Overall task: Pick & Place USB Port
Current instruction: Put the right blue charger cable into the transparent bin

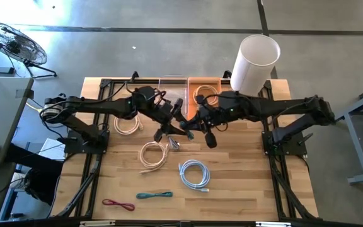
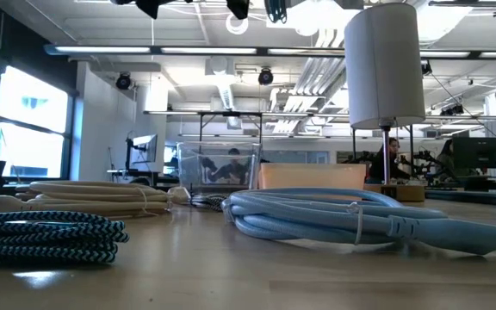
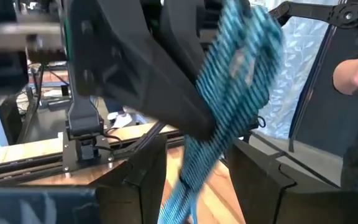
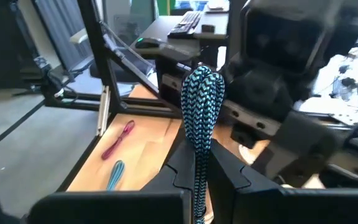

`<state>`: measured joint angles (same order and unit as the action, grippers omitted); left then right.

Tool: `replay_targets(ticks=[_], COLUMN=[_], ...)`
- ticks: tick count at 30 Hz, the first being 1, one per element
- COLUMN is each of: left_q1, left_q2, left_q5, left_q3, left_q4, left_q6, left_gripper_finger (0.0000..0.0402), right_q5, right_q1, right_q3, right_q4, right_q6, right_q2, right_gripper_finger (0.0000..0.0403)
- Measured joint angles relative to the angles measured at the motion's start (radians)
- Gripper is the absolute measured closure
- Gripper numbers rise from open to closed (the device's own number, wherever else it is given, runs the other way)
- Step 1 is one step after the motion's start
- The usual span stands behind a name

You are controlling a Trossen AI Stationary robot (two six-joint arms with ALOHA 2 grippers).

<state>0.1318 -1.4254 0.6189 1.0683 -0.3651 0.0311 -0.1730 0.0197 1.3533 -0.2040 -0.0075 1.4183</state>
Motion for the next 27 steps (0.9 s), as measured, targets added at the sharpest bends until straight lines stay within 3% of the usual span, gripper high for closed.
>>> replay_targets(ticks=[12, 16, 19, 27], left_q1=[0.0, 0.0, 0.013, 0.028], left_q2=[-0.005, -0.005, -0.005, -0.005], left_q5=[0.022, 0.018, 0.02, -0.008], left_q3=[-0.001, -0.001, -0.001, -0.001], left_q4=[0.031, 0.046, 0.054, 0.073], left_q6=[-0.027, -0.072, -0.112, -0.131], left_gripper_finger=[0.0243, 0.0297, 0.0373, 0.0378], right_q5=[-0.002, -0.002, -0.002, 0.021], right_q1=[-0.007, -0.007, -0.007, -0.004], right_q3=[0.023, 0.028, 0.028, 0.028], right_q4=[0.029, 0.029, 0.027, 0.067], right_q6=[-0.009, -0.009, -0.008, 0.005], right_q2=[0.009, 0.009, 0.009, -0.008], right_gripper_finger=[0.0393, 0.0389, 0.0362, 0.0281])
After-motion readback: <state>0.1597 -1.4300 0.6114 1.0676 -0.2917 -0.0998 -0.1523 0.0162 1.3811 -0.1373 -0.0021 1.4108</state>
